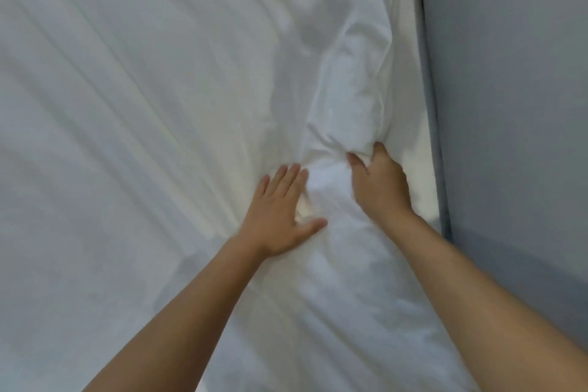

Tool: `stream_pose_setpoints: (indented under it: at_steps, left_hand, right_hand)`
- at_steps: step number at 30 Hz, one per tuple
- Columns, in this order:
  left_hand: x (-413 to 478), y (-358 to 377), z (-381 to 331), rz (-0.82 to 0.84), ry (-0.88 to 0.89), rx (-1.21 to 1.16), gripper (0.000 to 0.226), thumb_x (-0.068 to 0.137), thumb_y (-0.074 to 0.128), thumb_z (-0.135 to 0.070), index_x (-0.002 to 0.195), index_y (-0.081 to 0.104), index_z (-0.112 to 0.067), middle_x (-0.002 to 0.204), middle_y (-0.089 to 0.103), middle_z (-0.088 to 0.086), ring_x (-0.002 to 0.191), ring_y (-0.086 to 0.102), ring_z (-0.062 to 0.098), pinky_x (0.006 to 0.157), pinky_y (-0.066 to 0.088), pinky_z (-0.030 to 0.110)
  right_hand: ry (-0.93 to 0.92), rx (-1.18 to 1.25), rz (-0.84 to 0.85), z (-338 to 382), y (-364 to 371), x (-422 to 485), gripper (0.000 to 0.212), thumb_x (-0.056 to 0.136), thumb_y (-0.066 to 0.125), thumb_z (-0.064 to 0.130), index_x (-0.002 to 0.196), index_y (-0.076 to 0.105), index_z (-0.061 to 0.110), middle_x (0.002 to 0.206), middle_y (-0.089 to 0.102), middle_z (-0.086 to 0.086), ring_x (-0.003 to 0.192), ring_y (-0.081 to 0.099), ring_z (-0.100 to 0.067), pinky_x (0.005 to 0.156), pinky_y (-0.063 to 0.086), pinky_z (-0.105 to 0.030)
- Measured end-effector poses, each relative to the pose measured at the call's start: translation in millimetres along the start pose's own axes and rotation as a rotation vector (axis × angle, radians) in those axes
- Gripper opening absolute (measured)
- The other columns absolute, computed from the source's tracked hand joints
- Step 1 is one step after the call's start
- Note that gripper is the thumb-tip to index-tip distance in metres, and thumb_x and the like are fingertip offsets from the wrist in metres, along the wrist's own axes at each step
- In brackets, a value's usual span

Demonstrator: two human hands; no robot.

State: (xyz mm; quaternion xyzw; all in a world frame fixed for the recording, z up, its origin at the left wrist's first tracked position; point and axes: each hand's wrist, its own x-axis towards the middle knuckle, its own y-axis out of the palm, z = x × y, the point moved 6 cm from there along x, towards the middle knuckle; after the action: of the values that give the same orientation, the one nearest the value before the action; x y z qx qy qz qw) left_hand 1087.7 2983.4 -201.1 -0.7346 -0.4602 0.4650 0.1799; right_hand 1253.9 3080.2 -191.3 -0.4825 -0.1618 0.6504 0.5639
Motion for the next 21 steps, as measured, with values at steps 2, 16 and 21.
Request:
stream_pose_setpoints:
  at_steps: [2, 16, 21]
  left_hand:
    - [-12, 4, -17, -0.034, 0.051, -0.010, 0.085, 0.088, 0.040, -0.065, 0.152, 0.001, -0.025, 0.159, -0.008, -0.005, 0.140, -0.019, 0.003, 0.111, -0.017, 0.025]
    - [-178, 69, -7, 0.059, 0.199, 0.202, 0.088, 0.080, 0.038, -0.072, 0.143, 0.040, -0.012, 0.150, 0.035, 0.011, 0.140, 0.026, 0.029, 0.117, 0.015, 0.047]
    - [-208, 76, 6, -0.150, 0.209, 0.322, 0.039, 0.083, 0.039, -0.022, 0.096, 0.075, -0.016, 0.108, 0.071, 0.003, 0.105, 0.066, 0.024, 0.090, 0.048, 0.054]
  right_hand:
    - [0.109, 0.209, -0.016, -19, -24, 11, 0.031, 0.091, 0.053, 0.040, 0.096, 0.062, 0.011, 0.083, 0.066, -0.012, 0.079, 0.060, -0.031, 0.069, 0.047, -0.034]
    - [-0.651, -0.199, 0.119, 6, 24, -149, 0.057, 0.080, 0.066, 0.012, 0.132, 0.047, -0.004, 0.131, 0.045, -0.030, 0.120, 0.044, -0.046, 0.103, 0.034, -0.050]
    - [-0.765, -0.503, 0.667, -36, 74, -235, 0.055, 0.086, 0.063, 0.035, 0.133, 0.049, 0.009, 0.138, 0.043, -0.015, 0.126, 0.042, -0.033, 0.107, 0.029, -0.040]
